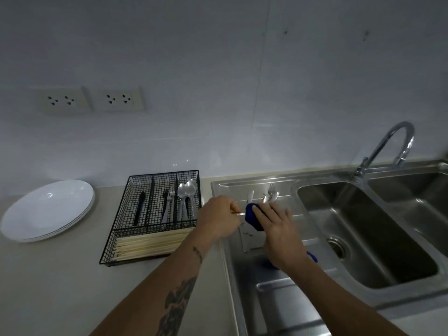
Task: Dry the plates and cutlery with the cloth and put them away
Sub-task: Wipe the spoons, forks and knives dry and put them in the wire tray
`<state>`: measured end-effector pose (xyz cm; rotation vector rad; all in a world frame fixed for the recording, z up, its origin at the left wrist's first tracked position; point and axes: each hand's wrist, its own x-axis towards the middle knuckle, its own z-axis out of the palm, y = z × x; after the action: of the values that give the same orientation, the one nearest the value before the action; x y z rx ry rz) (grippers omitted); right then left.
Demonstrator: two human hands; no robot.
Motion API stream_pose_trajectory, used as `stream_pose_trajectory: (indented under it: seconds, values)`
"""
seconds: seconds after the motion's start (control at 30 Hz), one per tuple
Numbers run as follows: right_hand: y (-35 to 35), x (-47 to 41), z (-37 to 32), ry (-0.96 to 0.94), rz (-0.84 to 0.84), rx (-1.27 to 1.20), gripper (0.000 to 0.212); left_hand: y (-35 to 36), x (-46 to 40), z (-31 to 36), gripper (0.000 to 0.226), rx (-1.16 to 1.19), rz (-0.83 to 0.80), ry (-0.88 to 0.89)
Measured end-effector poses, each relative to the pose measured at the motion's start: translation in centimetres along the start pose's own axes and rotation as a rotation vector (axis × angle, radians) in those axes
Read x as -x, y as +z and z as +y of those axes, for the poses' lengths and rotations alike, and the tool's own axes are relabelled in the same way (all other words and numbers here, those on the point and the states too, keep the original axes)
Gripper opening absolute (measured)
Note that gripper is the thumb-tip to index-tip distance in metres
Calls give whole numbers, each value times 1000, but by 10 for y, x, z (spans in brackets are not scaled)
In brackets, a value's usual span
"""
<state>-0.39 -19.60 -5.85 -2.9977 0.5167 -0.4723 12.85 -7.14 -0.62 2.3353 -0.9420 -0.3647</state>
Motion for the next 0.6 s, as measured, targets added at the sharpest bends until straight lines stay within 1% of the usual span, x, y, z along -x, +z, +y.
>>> stream_pose_trajectory:
  seconds: [0.1,0.17,0.23,0.3,0.4,0.47,0.53,0.6]
  values:
    - [-2,11,6,136,49,-58,78,-5,10,-8,20,-69,14,60]
    - [-5,18,10,208,122,-104,73,-5,15,-12,19,-80,21,89]
    - [-10,21,3,234,216,-153,70,-5,16,-15,20,-84,7,126]
    - [-16,22,-13,205,276,-159,69,-7,16,-13,23,-76,-15,149]
    - [-14,26,-28,157,261,-147,69,-8,15,-8,32,-65,-71,150]
    - [-9,29,-25,219,232,-222,68,-7,16,-12,34,-46,-114,130]
    - [-10,31,-22,306,233,-334,66,-2,17,-17,28,38,-160,109]
    - [-16,29,-26,316,244,-389,66,2,20,-16,16,126,-200,108]
